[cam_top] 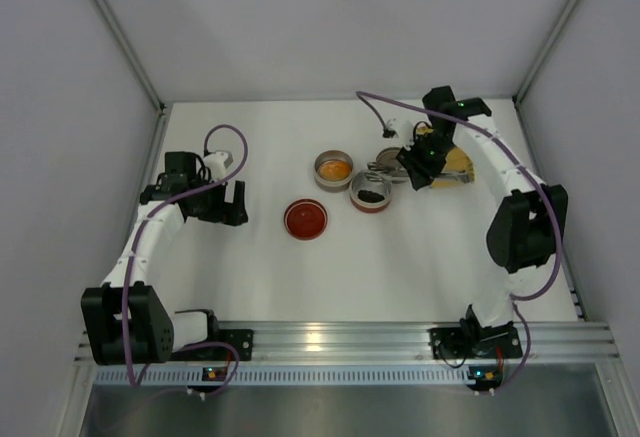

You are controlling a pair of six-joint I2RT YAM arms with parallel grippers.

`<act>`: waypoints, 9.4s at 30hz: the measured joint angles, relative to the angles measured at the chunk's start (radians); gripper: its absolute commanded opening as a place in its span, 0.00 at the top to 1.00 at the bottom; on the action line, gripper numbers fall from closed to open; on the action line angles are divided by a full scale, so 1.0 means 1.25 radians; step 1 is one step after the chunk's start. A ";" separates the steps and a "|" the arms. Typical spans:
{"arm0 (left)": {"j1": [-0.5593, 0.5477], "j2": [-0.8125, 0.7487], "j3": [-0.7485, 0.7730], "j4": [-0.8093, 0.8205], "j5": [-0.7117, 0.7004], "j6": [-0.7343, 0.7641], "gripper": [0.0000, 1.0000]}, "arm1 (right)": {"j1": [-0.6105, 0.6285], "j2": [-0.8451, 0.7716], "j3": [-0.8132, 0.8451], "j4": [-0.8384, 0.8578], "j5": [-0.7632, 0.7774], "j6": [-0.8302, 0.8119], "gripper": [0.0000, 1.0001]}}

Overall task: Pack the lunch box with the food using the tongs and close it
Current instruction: Place the fake food in the packing box, then place the clamp on the plate, then pick up the box lid from the center of the board.

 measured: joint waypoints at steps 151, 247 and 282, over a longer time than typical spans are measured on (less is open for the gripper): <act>0.164 0.221 0.130 -0.154 0.448 0.106 0.02 | 0.512 0.229 -0.062 0.354 0.005 -0.566 0.84; -0.324 0.025 0.411 -0.354 0.611 0.814 0.16 | 0.345 -0.248 -0.120 0.210 -0.863 0.329 1.00; -0.423 0.049 0.368 -0.356 0.727 0.711 1.00 | 0.310 -0.247 -0.051 0.254 -0.912 0.429 0.28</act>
